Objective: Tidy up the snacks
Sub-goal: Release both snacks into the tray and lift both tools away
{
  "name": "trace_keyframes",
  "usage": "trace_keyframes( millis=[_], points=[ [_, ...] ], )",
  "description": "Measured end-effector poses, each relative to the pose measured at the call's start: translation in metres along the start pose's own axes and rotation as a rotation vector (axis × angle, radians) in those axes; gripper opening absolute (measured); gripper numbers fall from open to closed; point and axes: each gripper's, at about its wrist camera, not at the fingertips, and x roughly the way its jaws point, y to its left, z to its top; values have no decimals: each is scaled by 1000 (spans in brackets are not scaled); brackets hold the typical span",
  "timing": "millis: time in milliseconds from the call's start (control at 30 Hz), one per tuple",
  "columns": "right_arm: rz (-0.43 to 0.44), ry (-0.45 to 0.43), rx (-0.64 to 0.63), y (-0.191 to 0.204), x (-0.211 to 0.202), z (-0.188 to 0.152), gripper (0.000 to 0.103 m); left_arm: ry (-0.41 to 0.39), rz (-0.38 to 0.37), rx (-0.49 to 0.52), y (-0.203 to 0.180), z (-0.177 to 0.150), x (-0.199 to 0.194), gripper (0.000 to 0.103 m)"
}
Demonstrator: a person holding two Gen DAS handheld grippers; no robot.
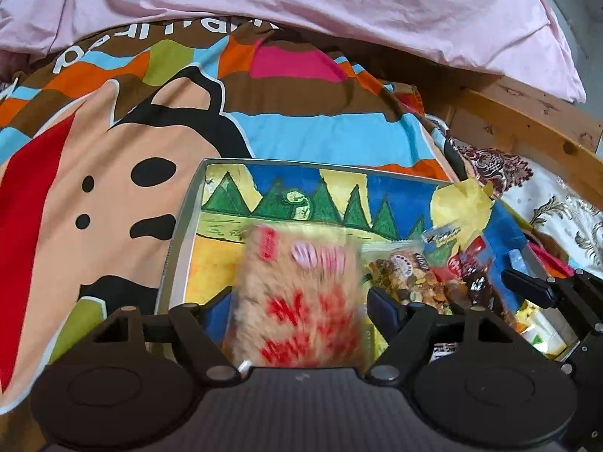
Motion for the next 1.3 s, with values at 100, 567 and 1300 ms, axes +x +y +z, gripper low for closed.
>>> trace_keyframes(
  millis=[100, 567, 1300],
  points=[
    [-8, -14, 2, -5, -8, 5, 73, -13, -28, -26, 2, 1, -3, 86],
    [-111, -193, 89, -38, -87, 27, 98, -187, -9, -27, -10, 24, -72, 101],
    [-4, -338, 196, -56, -242, -3, 102, -340, 96, -24, -23, -31, -227, 103]
  ],
)
